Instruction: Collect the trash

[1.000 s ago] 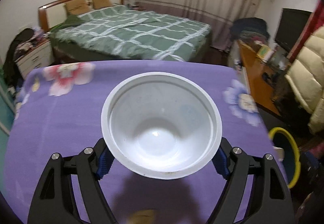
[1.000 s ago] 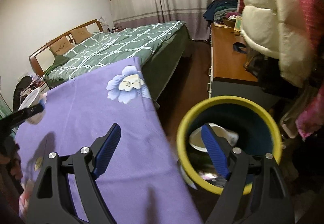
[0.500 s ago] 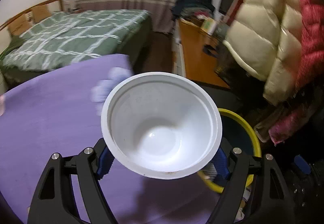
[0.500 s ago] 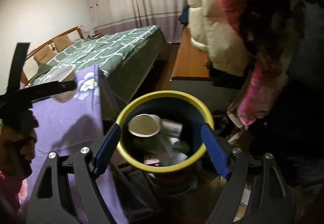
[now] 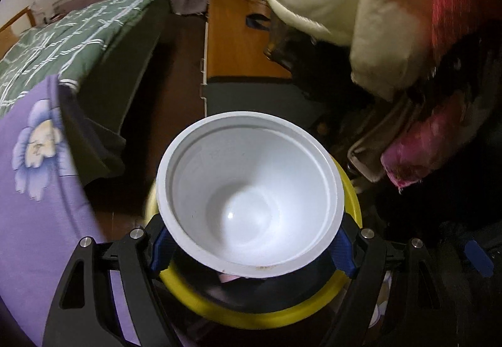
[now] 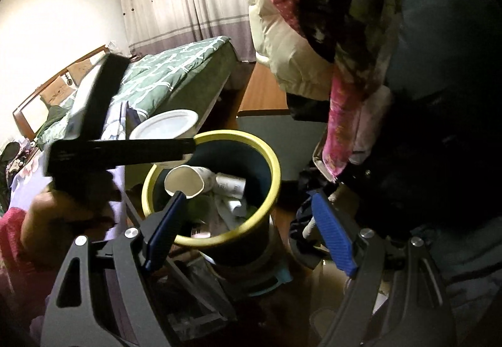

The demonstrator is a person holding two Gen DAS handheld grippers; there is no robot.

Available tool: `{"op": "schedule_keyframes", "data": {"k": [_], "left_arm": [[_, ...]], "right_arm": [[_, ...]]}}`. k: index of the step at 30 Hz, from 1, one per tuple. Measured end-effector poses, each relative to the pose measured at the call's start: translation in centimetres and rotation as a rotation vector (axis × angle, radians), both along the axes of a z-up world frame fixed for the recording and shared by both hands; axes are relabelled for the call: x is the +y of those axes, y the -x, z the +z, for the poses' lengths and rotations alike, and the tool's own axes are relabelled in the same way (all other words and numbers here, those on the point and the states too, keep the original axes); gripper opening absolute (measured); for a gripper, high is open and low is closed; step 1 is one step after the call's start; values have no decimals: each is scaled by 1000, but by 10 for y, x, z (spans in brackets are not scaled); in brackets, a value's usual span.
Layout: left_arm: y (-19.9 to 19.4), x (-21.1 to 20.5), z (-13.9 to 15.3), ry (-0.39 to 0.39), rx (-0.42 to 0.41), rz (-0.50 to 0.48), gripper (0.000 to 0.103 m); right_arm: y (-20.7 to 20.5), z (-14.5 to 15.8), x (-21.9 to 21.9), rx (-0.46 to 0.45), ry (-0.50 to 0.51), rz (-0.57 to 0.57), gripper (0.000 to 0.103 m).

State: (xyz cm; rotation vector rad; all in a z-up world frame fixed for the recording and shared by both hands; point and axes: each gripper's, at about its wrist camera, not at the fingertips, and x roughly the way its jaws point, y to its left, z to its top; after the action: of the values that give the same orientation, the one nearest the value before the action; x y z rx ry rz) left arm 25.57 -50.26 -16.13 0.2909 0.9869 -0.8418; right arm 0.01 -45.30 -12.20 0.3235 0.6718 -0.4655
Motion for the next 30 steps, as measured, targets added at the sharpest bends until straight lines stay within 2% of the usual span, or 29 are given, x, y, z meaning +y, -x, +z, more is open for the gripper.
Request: {"op": "schedule_keyframes", "data": {"k": [3,4,5,6,8,10,12,16,19,22,25,27,30], "left_arm": [[6,-13,-10,-27,11,-28,79],[8,-17,-13,-40,17,-38,82],[10,-18,-15,-53,20,-44,90],[12,-18,-16,-54,21,-41,92],[14,-9,-7,-26,23,-24,92],[15,16,15,27,2,4,93],[17,48,40,79,-37,36,96],[38,131,90,164,-174,120,98],[59,196,112,199,-260,201,98],[85,265,127,196,-349,312,98],[110,326,135,157,-440,438,98],[126,363,139,138,-455,507,98],[147,405,144,130,-454,562,98]], "right_arm": [[3,-4,-3,10,-10,-6,78],[4,-5,-3,12,-12,-8,78],[4,-4,-1,11,-14,-9,78],[5,-4,-1,11,-16,-9,78],[5,-2,0,9,-12,-4,78],[6,0,3,4,-9,5,78],[7,5,9,-6,-4,23,78],[8,12,24,-29,-6,71,78],[5,19,42,-54,-12,128,80],[2,25,65,-71,-7,187,80],[0,32,86,-90,1,234,81],[1,38,99,-103,23,252,83],[7,49,118,-125,52,274,86]]}}
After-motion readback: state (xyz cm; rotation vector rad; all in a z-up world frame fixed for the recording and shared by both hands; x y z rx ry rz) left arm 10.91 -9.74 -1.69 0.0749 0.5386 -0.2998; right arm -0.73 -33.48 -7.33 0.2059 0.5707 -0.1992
